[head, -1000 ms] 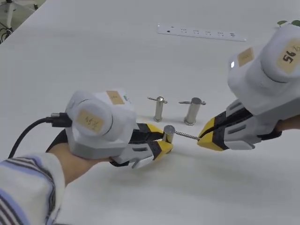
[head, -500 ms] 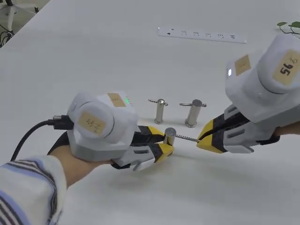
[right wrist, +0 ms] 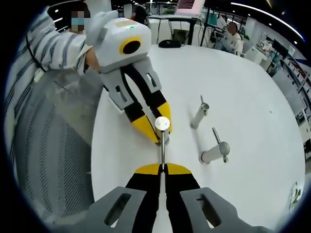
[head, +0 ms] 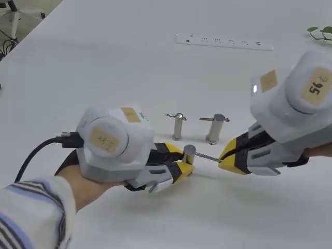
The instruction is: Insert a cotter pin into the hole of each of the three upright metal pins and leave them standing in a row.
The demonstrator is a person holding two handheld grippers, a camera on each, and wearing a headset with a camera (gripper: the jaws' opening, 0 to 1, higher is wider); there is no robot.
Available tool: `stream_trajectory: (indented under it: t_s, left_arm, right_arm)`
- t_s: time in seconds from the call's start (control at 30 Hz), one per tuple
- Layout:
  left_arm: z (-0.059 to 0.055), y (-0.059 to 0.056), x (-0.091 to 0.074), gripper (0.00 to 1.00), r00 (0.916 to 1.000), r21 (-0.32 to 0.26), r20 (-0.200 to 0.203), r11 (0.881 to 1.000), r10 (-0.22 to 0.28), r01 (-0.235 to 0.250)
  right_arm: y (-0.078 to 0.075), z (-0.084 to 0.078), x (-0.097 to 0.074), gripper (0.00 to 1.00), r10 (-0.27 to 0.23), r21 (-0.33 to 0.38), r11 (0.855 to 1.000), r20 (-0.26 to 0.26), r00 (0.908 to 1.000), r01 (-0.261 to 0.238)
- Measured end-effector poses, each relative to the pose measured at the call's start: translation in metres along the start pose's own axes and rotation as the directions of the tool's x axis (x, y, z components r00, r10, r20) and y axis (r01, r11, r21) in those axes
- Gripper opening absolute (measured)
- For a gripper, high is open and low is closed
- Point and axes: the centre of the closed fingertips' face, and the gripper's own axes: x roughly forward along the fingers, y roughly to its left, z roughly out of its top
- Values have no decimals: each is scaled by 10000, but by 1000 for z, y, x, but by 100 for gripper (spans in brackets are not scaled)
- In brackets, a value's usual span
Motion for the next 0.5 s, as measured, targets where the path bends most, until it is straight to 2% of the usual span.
stream_trajectory:
  t_s: [0.07, 0.2, 0.5]
  left_arm:
    - [0, 0, 0, 11, 10000, 19, -4, 10000, -5, 5]
    - [1, -1, 2, 11, 10000, 24, 0, 10000, -54, 54]
    - [2, -2, 3, 11, 10000, -60, 21, 10000, -72, 72]
  right_arm:
    - [1, 6, -2, 3, 54, 124, 9999, 207, 9998, -56]
    - [2, 11, 0, 3, 21, -78, 10000, 235, 9997, -19]
    - [1, 17, 4, 3, 60, -63, 10000, 373, 9993, -58]
